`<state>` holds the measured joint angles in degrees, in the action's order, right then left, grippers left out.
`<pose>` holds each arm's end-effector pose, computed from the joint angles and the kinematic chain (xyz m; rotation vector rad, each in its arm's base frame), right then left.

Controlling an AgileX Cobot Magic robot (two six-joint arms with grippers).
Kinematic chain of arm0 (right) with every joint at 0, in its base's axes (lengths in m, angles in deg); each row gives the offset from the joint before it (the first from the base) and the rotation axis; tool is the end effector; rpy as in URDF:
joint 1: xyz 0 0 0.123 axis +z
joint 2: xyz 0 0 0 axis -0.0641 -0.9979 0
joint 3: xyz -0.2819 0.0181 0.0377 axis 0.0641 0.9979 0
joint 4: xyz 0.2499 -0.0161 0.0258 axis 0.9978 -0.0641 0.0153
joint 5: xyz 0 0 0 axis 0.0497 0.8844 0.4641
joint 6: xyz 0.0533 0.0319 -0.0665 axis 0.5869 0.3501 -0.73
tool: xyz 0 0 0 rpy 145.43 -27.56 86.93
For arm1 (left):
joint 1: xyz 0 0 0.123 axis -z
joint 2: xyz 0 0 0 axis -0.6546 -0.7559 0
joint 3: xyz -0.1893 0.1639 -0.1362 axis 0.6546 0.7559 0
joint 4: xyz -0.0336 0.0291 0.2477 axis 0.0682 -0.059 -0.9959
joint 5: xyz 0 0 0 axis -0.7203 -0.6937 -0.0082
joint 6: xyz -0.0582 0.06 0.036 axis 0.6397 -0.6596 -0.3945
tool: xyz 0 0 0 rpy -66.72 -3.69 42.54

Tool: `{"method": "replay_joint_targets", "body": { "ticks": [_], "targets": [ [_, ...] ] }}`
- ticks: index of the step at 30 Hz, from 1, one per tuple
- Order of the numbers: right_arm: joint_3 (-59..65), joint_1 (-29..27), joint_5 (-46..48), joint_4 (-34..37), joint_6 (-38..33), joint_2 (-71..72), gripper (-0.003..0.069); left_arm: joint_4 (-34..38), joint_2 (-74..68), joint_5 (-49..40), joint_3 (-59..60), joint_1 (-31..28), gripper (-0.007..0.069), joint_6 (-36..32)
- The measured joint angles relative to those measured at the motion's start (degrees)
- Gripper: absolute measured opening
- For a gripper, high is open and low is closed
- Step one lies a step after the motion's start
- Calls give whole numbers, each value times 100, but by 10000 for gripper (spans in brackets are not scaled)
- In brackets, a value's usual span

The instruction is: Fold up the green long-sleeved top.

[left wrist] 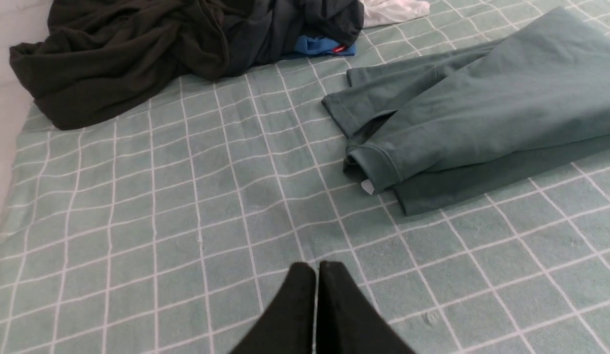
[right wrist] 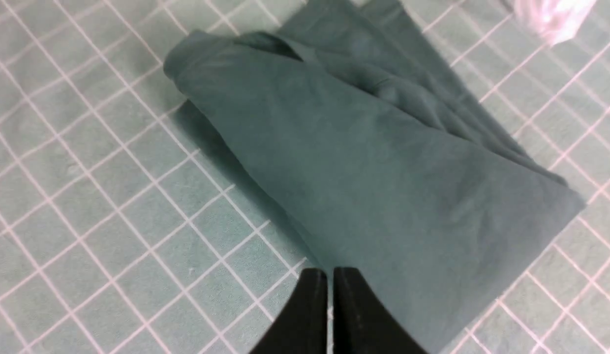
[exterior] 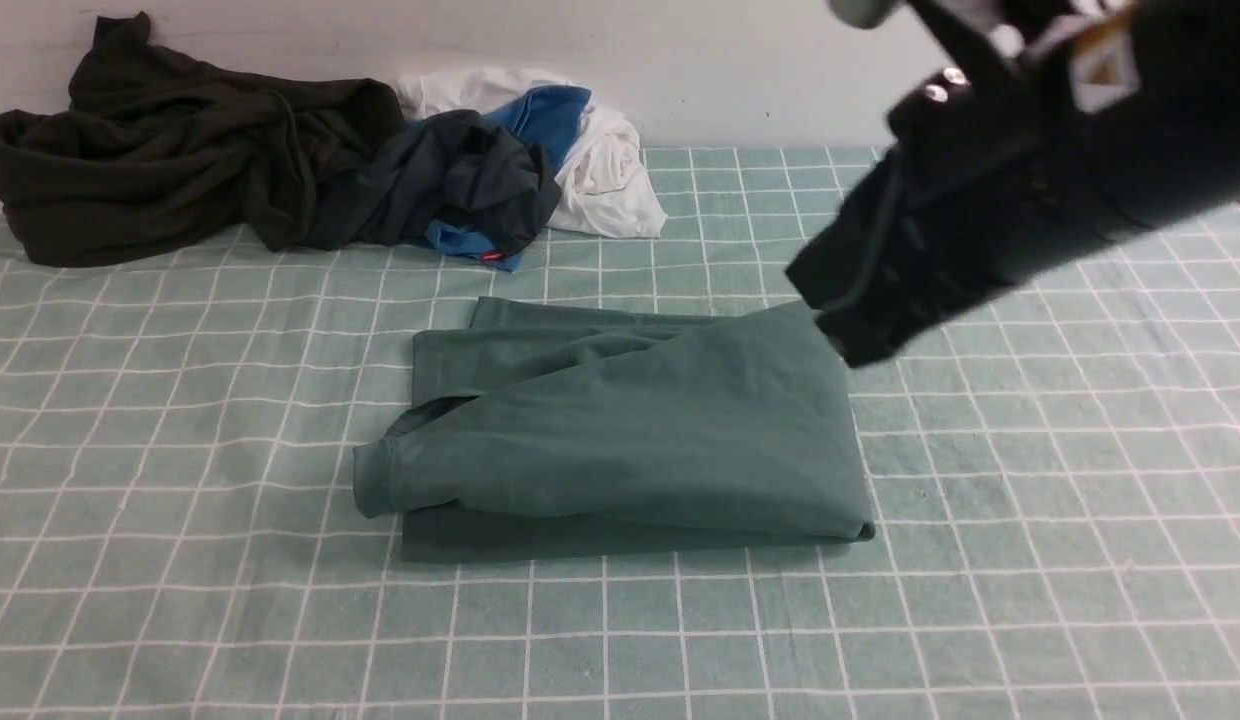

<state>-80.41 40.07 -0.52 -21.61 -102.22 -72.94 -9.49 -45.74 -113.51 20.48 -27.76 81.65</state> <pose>0.2040 0.1602 0.3953 -0.9718 2.2174 0.3261 0.0208 0.0006 0.3124 0.3146 1.9438 -0.0063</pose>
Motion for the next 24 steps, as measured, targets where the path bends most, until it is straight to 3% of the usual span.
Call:
{"method": "replay_joint_targets", "body": {
  "ticks": [11, 24],
  "targets": [
    [2161, 0, -1171, 248, 152, 2539, -14, 0, 0, -25, 0, 0, -3, 0],
    [2438, 0, -1617, 310, 174, 3501, -14, 0, 0, -32, 0, 0, -3, 0]
  ]
}}
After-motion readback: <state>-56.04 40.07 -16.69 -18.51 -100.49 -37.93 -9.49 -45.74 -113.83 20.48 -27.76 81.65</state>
